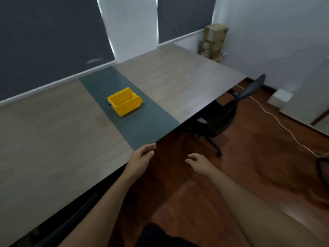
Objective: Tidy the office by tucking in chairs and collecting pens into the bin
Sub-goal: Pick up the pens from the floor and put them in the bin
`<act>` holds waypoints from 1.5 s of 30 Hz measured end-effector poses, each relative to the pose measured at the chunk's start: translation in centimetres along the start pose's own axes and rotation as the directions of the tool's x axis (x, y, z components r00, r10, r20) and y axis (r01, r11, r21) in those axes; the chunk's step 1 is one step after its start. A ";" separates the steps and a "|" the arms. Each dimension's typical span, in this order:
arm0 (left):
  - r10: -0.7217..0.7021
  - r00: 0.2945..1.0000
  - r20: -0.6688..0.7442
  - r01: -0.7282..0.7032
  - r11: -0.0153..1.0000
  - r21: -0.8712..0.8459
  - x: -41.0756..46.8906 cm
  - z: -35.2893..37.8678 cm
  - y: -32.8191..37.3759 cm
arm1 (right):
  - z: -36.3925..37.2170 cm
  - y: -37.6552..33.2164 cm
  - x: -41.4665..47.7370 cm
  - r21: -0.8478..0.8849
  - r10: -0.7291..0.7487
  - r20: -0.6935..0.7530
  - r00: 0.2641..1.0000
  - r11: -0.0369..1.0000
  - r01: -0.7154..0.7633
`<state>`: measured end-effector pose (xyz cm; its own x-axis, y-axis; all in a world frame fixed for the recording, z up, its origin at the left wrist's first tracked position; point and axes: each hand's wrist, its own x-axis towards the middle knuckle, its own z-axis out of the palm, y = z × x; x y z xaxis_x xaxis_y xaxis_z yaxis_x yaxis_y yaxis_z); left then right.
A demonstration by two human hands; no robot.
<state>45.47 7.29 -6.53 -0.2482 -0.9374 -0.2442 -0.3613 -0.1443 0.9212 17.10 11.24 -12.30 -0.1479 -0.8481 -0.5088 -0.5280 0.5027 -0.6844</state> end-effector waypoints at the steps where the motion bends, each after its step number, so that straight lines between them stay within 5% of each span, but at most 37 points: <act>1: 0.014 0.999 0.039 -0.014 1.000 0.016 0.4 1.4 0.7 | -0.9 1.4 -0.4 0.027 0.027 -0.017 0.999 0.999 -0.027; 11: 0.045 0.916 0.398 -0.113 0.983 0.148 6.5 16.7 6.1 | -9.5 14.8 -4.6 0.263 0.258 -0.182 0.949 0.943 -0.206; 20: 0.022 0.763 0.647 -0.179 0.968 0.178 11.9 33.0 10.2 | -17.9 24.2 -8.2 0.455 0.472 -0.323 0.820 0.838 -0.303; 32: -0.042 0.432 0.901 -0.282 0.942 0.180 13.3 54.9 15.9 | -27.0 35.8 -14.7 0.618 0.708 -0.409 0.576 0.679 -0.396; 39: -0.055 0.198 0.979 -0.413 0.901 0.135 8.5 67.0 16.5 | -28.1 42.9 -21.4 0.806 0.856 -0.360 0.371 0.486 -0.337; 45: -0.087 0.145 0.986 -0.427 0.893 0.142 2.5 74.8 16.9 | -27.7 49.6 -28.3 0.867 0.904 -0.327 0.275 0.403 -0.293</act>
<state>-28.51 26.18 -14.26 -0.8902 0.1894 -0.4144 -0.3442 0.3162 0.8840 -28.08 55.55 -17.42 -0.7919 0.1668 -0.5875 0.5555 0.5964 -0.5794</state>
